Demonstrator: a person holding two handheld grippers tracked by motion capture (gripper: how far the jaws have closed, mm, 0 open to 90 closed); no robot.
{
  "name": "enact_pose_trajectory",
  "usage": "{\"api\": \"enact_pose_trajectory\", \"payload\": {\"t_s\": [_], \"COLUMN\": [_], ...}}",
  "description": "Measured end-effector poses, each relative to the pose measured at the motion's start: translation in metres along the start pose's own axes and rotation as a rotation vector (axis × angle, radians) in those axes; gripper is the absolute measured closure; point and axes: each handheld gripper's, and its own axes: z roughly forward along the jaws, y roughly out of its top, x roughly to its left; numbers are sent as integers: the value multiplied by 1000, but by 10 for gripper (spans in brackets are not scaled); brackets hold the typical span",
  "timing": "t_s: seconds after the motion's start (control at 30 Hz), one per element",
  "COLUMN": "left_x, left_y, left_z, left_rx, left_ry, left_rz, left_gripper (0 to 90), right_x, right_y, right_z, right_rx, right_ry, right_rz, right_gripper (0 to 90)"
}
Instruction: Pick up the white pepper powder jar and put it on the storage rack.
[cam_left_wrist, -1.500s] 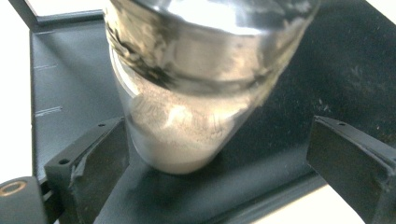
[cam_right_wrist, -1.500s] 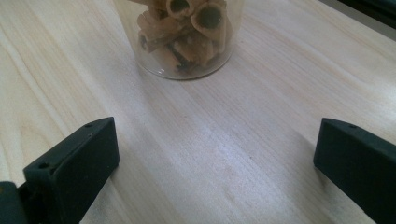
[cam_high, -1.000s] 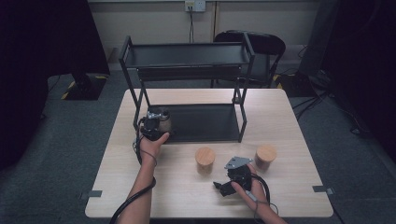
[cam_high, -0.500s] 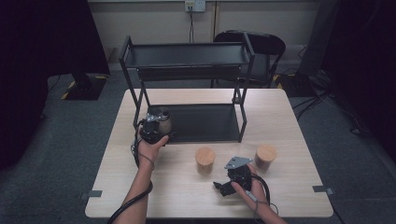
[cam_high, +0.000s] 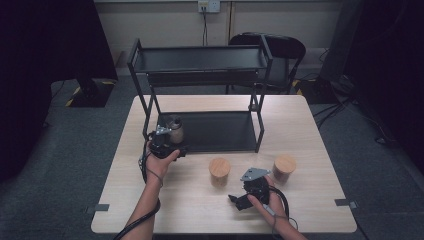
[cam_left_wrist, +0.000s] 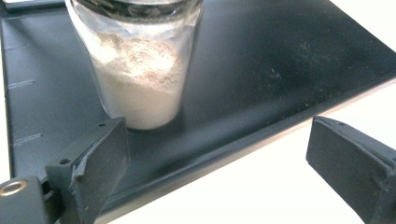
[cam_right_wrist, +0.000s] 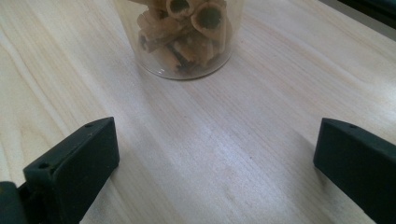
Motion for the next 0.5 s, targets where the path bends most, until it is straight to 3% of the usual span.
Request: {"api": "enact_pose_trajectory", "payload": {"t_s": [0.5], "left_x": [-3], "left_y": [-11], "left_z": [-6], "left_rx": [-1], "left_ry": [-20], "left_rz": [23], "left_gripper": [57], "right_x": [0], "right_y": [0], "right_z": [0], "right_rx": [0], "right_ry": [0], "right_rz": [0], "right_gripper": [0]}}
